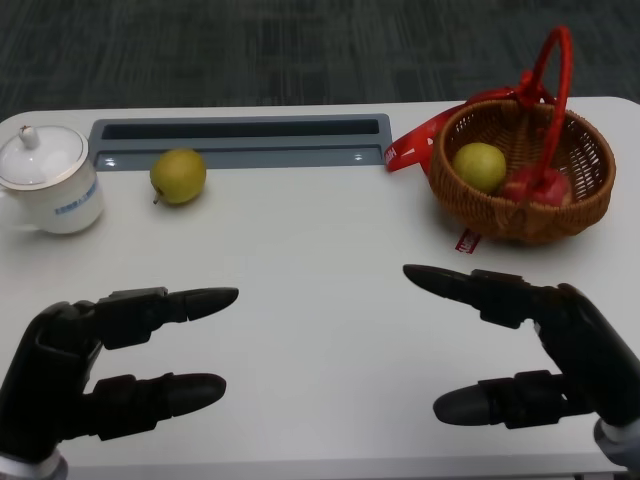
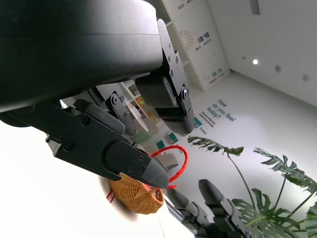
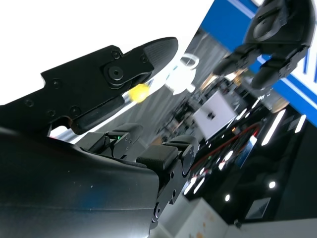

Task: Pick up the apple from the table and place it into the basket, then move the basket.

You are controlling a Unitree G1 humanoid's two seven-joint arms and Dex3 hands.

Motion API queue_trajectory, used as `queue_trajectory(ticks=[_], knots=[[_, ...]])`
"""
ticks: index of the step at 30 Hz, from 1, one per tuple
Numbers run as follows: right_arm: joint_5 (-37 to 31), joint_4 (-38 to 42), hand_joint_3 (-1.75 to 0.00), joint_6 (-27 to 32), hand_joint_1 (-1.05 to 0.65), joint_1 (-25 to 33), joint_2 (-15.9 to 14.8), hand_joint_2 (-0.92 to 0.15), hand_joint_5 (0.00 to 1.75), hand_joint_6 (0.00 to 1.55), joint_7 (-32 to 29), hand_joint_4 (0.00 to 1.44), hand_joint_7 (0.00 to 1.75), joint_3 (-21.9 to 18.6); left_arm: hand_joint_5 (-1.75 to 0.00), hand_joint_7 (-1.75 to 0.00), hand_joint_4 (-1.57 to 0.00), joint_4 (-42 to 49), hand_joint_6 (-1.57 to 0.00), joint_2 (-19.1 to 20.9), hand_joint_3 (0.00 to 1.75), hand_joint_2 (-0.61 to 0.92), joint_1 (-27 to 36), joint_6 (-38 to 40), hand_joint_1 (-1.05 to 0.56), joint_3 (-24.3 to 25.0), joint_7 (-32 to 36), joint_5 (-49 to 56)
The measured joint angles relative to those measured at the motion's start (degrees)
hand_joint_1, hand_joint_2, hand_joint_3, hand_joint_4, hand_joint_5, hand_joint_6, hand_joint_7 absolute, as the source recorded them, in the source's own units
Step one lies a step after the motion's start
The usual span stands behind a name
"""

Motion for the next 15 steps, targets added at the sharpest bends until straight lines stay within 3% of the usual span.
queue_trajectory(ticks=[7,15], knots=[[5.01,11.39,-0.01,-3.05,-0.42,-7.01,5.74,-0.81,0.02,0.67,6.83,0.75,0.02,1.54,-0.02,0.00,-0.98,-0.91,-0.92,0.71,0.00,0.78,0.47,0.78,-0.53,0.13,-0.52,-0.27],[6.31,17.25,-0.01,-5.14,-0.42,-8.80,8.67,-0.82,0.02,0.73,10.49,0.79,0.02,0.94,-0.01,0.00,-0.98,-1.14,-0.91,0.83,0.00,0.78,0.64,0.80,-0.52,0.13,-1.61,-0.73]])
